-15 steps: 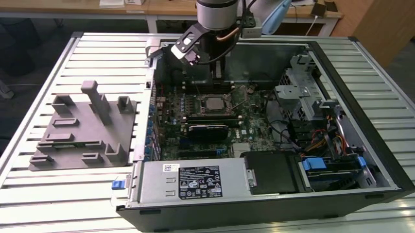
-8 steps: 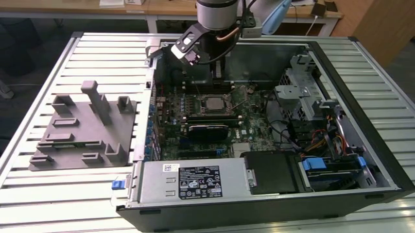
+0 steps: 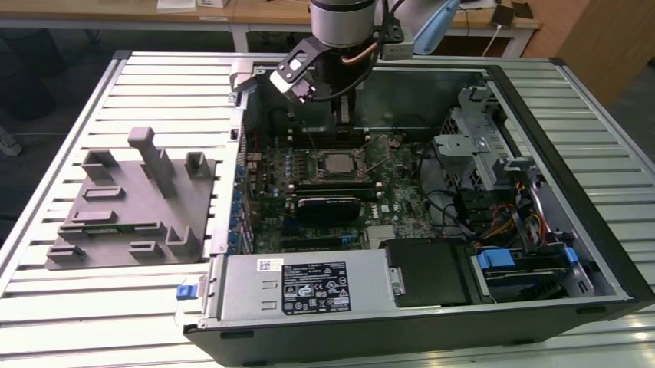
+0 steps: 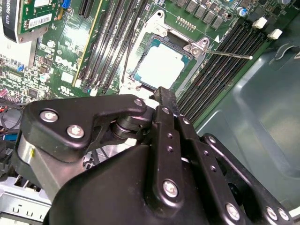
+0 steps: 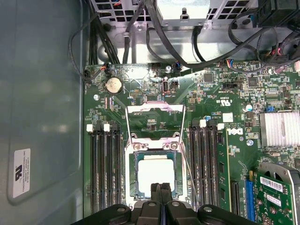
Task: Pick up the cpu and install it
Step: 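Close the cpu cover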
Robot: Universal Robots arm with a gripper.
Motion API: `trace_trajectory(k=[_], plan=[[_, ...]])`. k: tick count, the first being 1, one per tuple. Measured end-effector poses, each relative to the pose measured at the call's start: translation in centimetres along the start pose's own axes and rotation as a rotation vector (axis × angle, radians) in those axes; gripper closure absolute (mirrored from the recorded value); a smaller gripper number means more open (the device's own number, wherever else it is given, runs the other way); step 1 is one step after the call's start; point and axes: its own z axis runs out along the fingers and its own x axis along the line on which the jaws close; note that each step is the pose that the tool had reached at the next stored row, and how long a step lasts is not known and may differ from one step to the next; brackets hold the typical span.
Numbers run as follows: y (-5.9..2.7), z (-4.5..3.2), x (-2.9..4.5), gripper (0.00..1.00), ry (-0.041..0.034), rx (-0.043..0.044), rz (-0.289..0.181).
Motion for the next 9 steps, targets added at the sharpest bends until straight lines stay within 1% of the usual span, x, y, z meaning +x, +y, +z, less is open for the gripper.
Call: trace_trajectory(k=[2, 6, 9], plan=[[0.0, -0.02, 0.0, 0.89, -0.0001, 0.0, 0.0], [0.03, -0.37, 0.0, 0.89, -0.0002, 0.0001, 0.0], [0.08, -0.38, 0.01, 0.89, 0.0001, -0.0001, 0.0]])
